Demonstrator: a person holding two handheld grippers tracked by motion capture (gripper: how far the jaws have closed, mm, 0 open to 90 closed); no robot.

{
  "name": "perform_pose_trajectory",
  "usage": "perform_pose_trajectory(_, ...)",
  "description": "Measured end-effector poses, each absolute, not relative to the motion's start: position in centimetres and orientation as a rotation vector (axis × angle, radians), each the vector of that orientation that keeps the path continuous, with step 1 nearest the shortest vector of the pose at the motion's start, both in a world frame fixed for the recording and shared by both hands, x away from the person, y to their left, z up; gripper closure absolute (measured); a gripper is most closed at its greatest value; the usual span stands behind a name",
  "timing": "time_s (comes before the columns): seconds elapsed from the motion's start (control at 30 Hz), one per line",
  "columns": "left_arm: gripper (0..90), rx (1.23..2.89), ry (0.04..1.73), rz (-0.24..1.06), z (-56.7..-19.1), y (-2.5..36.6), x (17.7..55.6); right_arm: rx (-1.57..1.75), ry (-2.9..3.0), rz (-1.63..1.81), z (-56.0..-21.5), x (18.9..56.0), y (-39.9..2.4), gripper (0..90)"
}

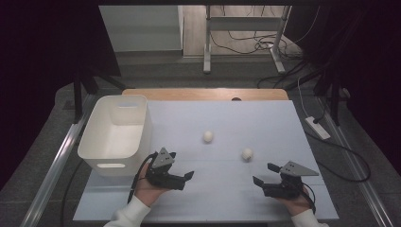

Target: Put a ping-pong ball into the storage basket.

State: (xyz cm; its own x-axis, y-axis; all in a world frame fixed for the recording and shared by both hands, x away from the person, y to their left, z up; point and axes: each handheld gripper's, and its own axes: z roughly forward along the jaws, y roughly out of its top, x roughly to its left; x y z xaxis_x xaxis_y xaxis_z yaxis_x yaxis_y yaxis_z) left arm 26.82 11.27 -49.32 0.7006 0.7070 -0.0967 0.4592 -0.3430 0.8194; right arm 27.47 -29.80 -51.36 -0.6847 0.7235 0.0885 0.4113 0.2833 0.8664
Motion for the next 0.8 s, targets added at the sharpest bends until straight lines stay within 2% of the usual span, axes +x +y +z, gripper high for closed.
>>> perform_pose_trajectory(0.8,6.8,2.013,0.885,0.329,-48.6,9.8,29.0,1.033,2.238,1.360,-51.4,27.6,-29.9,17.1)
